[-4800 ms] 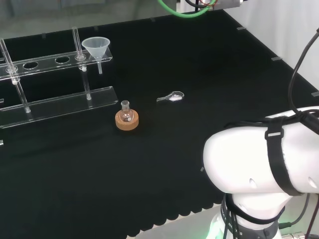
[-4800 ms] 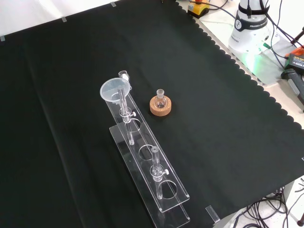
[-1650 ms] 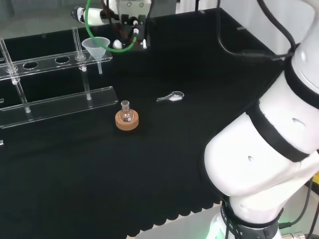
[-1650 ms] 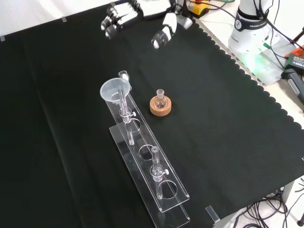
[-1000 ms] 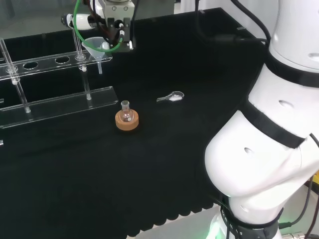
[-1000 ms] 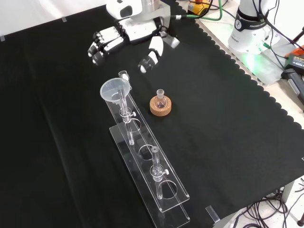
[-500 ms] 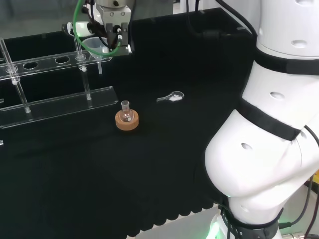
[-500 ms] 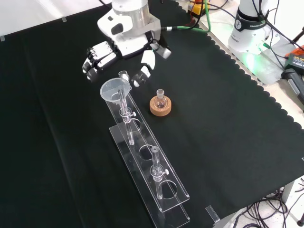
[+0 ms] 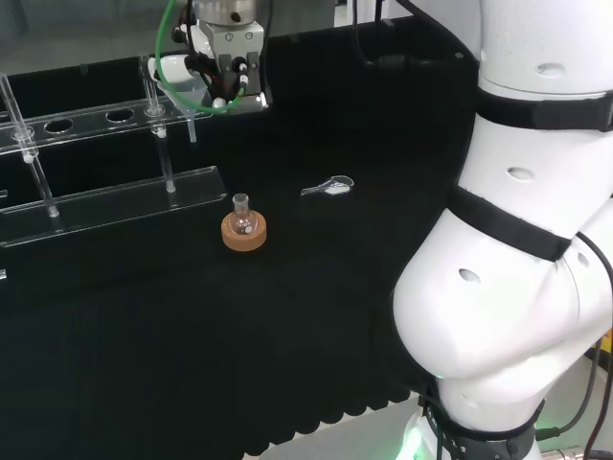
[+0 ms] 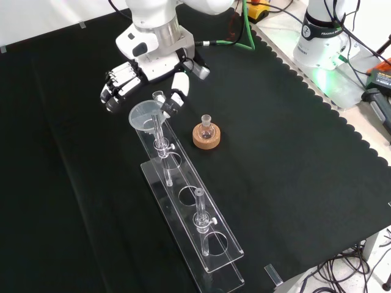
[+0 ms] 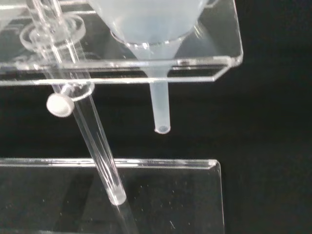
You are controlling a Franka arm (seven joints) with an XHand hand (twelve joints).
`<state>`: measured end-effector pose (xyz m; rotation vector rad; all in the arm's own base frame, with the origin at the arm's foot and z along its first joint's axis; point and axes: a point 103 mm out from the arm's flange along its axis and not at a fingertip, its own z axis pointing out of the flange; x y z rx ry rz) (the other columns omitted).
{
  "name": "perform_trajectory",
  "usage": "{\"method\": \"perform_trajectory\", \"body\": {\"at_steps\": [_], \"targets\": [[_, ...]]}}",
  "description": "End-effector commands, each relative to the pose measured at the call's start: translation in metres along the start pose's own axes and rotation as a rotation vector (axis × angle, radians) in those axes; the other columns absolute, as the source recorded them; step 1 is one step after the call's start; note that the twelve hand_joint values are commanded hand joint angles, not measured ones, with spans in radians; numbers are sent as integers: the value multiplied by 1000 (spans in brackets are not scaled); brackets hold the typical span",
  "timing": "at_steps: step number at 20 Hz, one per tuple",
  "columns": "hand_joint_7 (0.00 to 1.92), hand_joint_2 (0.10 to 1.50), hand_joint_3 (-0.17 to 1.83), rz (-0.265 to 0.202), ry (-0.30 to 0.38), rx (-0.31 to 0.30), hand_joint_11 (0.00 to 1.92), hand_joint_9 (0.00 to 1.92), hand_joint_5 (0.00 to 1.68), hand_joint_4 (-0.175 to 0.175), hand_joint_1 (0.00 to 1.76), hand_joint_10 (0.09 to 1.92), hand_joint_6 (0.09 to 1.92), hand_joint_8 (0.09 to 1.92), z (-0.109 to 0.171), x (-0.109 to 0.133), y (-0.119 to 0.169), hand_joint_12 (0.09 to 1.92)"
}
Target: Pick up the funnel from the transparent funnel stand.
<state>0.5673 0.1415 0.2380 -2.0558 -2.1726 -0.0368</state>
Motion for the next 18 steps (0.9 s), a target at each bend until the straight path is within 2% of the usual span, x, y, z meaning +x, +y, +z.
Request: {"method": "perform_trajectory", "body": {"at_steps": [1,6,12,16,18], "targets": [[0,759,435,1,-15,37,0,0,234,10,0,567,87,383,13,-2,-2,1265],[0,752,432,-7,-29,70,0,0,220,11,0,554,87,358,25,2,-7,1255],[0,748,430,-8,-40,80,0,0,207,11,0,546,87,336,33,3,-10,1244],[0,746,424,-16,-36,58,0,0,203,12,0,694,87,379,36,2,-10,1251],[37,751,410,-28,-31,29,0,115,221,5,25,801,87,483,38,2,-11,1354]]}}
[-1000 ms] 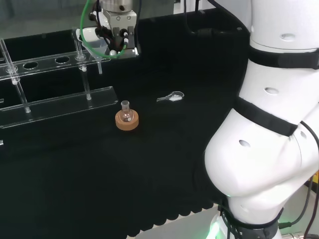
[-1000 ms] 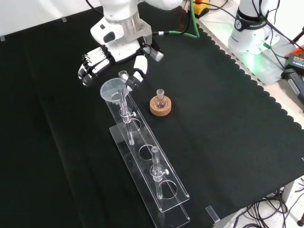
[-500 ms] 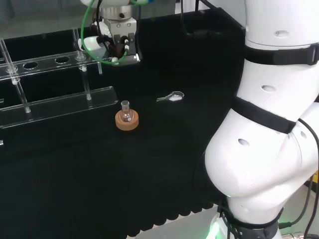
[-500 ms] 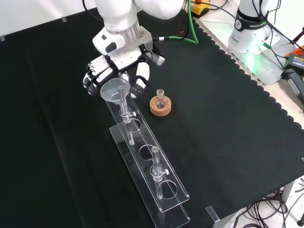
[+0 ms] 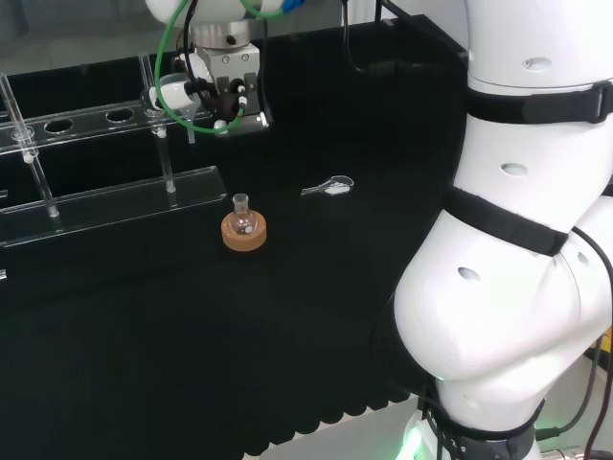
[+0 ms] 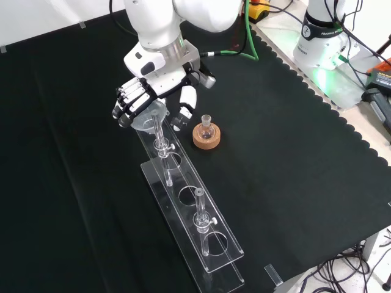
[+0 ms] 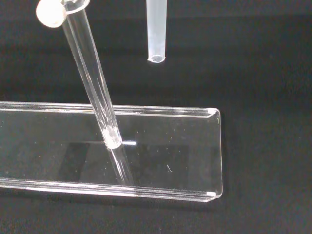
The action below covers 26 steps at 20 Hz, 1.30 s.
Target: Pick up the funnel from the transparent funnel stand.
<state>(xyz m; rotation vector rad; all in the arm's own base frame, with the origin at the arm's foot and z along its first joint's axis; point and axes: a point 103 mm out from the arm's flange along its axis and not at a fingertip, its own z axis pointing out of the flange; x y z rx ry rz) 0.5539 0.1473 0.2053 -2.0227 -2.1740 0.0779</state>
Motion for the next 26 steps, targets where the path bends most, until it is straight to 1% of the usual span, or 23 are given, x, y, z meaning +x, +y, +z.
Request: {"method": "perform_trajectory", "body": {"at_steps": [1,2,3,5,6,7,8,11,15,16,20,23,26], "targets": [[77,755,405,-23,8,-61,0,203,243,-1,50,835,87,538,5,0,0,1432],[104,759,399,-25,9,-68,0,273,262,-6,69,845,87,590,5,0,0,1492],[143,762,396,-30,9,-81,47,360,290,-13,93,847,87,639,7,0,0,1520],[216,767,394,-34,8,-97,157,500,344,-25,133,825,87,706,8,1,0,1515],[254,769,395,-37,6,-110,213,562,373,-31,154,811,87,729,8,1,0,1499],[323,775,398,-42,4,-145,307,649,425,-45,191,801,87,757,6,2,0,1463],[384,779,402,-42,2,-165,389,721,468,-57,222,783,87,774,5,2,1,1424],[509,783,419,-43,0,-202,529,852,563,-83,297,729,87,786,2,2,1,1348],[584,787,438,-40,-11,-244,597,917,628,-103,344,708,87,792,-7,1,0,1314],[593,788,440,-36,-15,-263,605,922,636,-108,349,707,87,794,-12,0,-1,1312],[632,791,451,-23,-22,-293,645,944,653,-121,382,700,87,797,-23,-4,-5,1292],[655,790,460,-15,-9,-267,676,963,661,-128,399,693,87,795,-18,-7,-6,1276],[670,782,467,-18,-11,-257,714,991,664,-131,409,689,87,794,-10,-4,-6,1259]]}}
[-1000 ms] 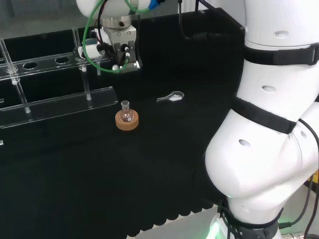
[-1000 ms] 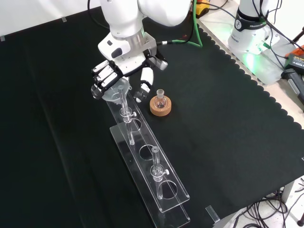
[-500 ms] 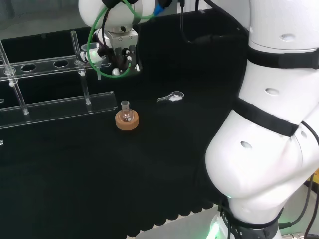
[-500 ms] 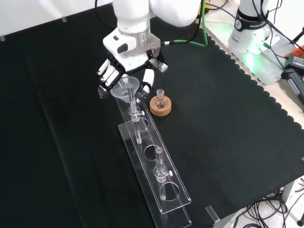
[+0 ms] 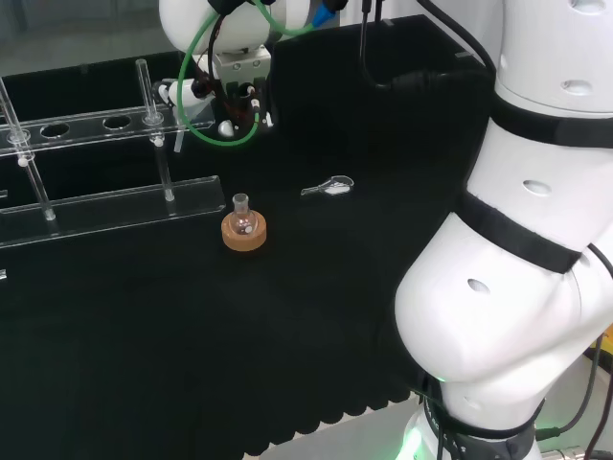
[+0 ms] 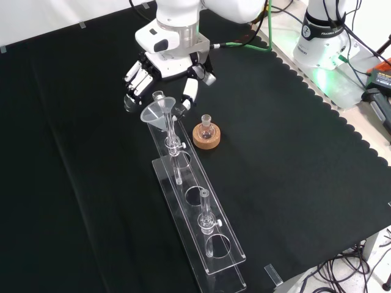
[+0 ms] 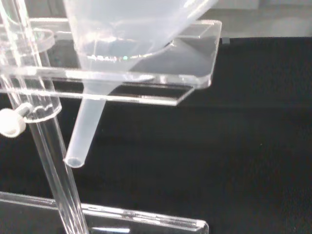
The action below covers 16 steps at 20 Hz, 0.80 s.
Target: Pick up the funnel from the transparent funnel stand.
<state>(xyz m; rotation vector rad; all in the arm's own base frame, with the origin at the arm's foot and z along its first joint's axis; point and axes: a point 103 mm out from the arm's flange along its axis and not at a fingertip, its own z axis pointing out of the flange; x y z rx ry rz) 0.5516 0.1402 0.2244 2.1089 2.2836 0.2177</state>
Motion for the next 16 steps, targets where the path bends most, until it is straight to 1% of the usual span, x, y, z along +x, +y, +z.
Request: {"method": "perform_trajectory", "body": {"at_steps": [1,5,6,7,8,10,12,13,14,15,16], "targets": [[683,777,473,2,5,24,741,1016,666,-133,416,683,87,793,11,2,-2,1244],[707,768,482,5,3,58,786,1057,670,-135,426,675,87,792,21,4,-1,1226],[711,762,481,16,-1,101,791,1057,670,-134,421,673,87,793,23,3,2,1226],[692,752,481,23,0,125,782,1033,659,-131,409,673,87,795,24,3,3,1232],[660,740,484,28,-4,135,765,997,645,-126,398,678,87,801,24,3,5,1243],[616,724,487,31,-16,138,737,946,625,-120,382,683,87,806,24,3,7,1255],[637,713,488,29,-27,111,739,957,639,-121,394,686,87,814,23,4,8,1257],[719,715,495,22,-31,75,781,1019,706,-128,452,681,99,816,23,4,8,1236],[826,719,507,18,-35,55,845,1102,774,-140,518,654,162,810,22,5,8,1201],[933,723,523,12,-36,30,934,1203,839,-154,582,614,283,808,21,5,7,1145],[1049,725,544,5,-41,-4,1061,1320,917,-165,649,578,443,820,18,5,6,1064]]}}
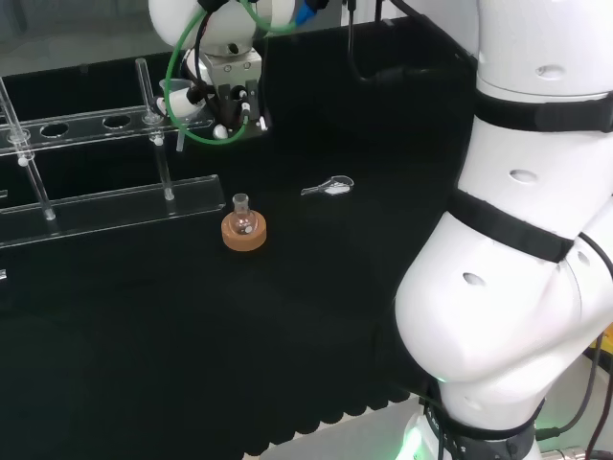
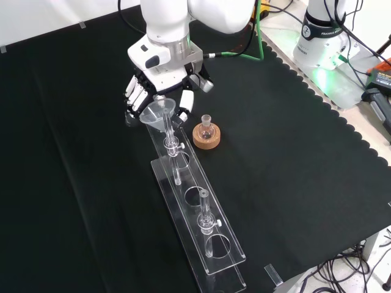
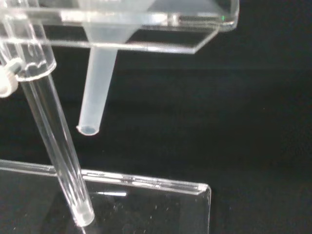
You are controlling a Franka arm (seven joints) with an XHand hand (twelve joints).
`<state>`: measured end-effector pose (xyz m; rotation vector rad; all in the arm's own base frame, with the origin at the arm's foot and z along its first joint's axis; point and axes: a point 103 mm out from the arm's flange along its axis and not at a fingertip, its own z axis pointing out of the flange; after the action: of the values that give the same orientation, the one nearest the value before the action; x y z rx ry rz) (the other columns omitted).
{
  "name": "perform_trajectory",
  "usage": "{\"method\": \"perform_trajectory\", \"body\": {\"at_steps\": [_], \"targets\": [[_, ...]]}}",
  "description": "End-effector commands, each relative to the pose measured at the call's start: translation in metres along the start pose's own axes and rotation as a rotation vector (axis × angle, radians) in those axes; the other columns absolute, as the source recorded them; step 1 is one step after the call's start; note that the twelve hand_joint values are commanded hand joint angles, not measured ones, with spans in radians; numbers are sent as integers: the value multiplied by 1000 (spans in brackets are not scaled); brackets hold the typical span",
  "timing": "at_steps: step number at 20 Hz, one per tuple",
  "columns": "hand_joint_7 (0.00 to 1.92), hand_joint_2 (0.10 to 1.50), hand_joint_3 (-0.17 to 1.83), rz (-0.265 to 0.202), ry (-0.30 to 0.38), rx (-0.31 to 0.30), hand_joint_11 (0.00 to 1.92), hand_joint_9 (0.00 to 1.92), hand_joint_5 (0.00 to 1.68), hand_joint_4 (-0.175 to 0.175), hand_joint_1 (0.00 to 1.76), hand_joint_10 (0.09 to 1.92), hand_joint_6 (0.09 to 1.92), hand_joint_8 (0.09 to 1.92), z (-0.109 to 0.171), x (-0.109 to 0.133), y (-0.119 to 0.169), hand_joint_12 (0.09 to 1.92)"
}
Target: Pick up the funnel from the transparent funnel stand.
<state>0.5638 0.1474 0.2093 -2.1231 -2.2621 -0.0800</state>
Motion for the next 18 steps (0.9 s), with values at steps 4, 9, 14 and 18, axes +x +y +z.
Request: {"method": "perform_trajectory", "body": {"at_steps": [4,9,14,18], "targets": [[1337,704,616,-15,-36,-160,1396,1634,1118,-175,808,491,801,887,-13,-2,-8,824],[1410,684,640,-15,-54,-201,1470,1730,1173,-175,852,457,855,911,-32,-2,-11,775],[1422,673,639,-38,-121,-259,1483,1745,1189,-175,869,455,859,918,-50,1,-16,771],[1448,662,640,-62,-195,-341,1500,1774,1224,-175,886,443,843,911,-70,2,-24,752]]}}
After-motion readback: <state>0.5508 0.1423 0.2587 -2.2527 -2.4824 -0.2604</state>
